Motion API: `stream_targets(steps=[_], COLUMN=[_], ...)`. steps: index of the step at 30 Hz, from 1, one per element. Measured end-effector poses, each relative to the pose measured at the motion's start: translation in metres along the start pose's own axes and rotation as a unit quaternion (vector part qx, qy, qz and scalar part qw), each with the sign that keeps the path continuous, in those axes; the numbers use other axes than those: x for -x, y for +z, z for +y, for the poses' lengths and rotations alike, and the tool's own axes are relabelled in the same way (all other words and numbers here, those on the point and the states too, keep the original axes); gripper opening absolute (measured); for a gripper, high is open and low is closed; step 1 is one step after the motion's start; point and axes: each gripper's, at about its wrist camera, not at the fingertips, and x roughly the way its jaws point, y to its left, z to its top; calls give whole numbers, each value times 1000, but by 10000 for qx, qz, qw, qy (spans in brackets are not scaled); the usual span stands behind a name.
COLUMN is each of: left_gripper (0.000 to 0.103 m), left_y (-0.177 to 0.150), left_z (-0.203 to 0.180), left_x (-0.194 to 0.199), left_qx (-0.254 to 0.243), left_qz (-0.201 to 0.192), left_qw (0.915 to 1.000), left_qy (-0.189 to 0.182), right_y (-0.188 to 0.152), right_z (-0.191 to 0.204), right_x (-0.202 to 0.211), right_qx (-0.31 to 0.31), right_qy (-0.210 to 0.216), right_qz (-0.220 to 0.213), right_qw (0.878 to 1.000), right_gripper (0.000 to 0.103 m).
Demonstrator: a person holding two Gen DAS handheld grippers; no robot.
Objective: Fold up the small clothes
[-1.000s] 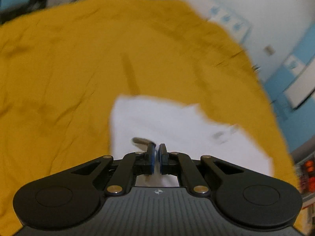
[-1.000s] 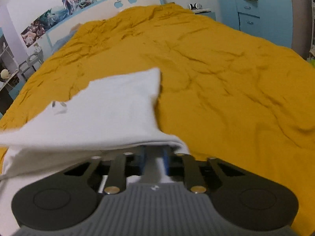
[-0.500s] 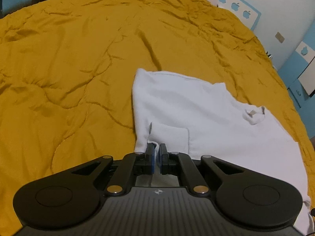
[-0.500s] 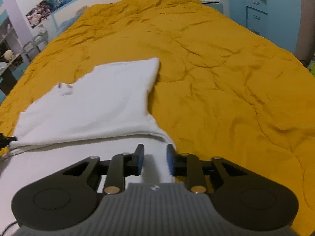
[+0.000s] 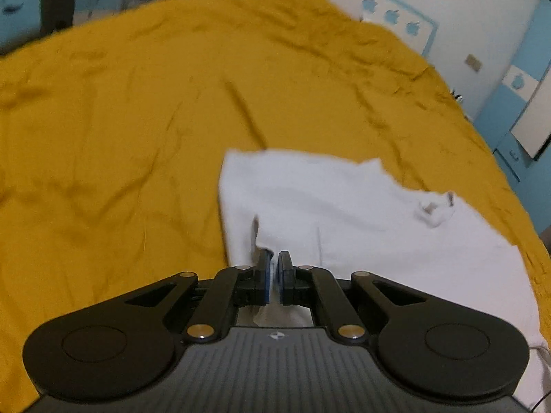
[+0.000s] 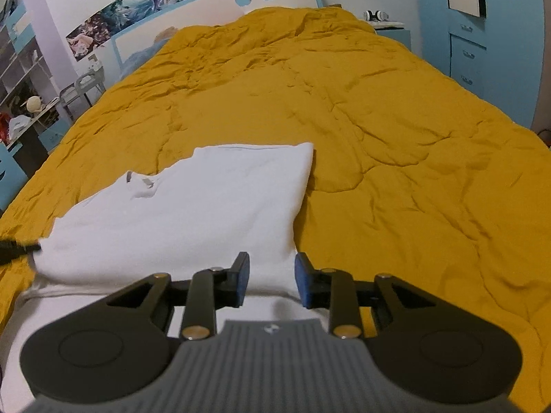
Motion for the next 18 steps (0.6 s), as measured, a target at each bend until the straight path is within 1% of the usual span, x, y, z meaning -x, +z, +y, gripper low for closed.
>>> stream_targets(steps=[2, 3, 4, 5, 6, 7, 9, 12, 13, 16, 18], left_gripper=[14, 26, 37, 42, 52, 54, 54, 54, 54, 46, 46], left_y=[-1, 1, 5, 8, 13, 17, 24, 31, 29, 27, 26], left_z=[5, 8, 12, 15, 19, 20, 22, 17, 16, 12, 11], left_x=[-1, -2, -2, -3, -5, -8, -16, -30, -33, -42, -45], left_qx=[215, 298, 395, 507, 636, 716, 769, 627, 570, 463, 442], left_qz=[68, 84, 78, 52, 31, 39, 31, 16, 24, 22, -21], left_qw=[9997, 9995, 9989, 9981, 9970, 9963, 9961, 9973, 9976, 9985, 9986], left_qy=[-54, -117, -240, -350, -437, -478, -421, -389, -391, -299, -272], right_y=[5, 9, 13, 18, 24, 29, 41, 61, 67, 85, 95], right_z=[-2, -4, -5, -7, -9, -12, -18, -30, -34, -46, -53], right_x=[-9, -14, -18, -23, -28, -33, -45, -67, -75, -101, -119], right_qx=[-32, -32, -30, -38, -57, -90, -185, -428, -531, -825, -997], right_qy=[-4, -11, -27, -39, -44, -26, 34, 161, 202, 316, 365], right_qz=[42, 65, 82, 94, 102, 117, 162, 234, 276, 359, 387], right_qw=[10000, 10000, 10000, 9999, 9999, 9999, 9997, 9987, 9980, 9954, 9936], right_gripper=[26, 28, 31, 36, 40, 40, 40, 41, 41, 40, 41])
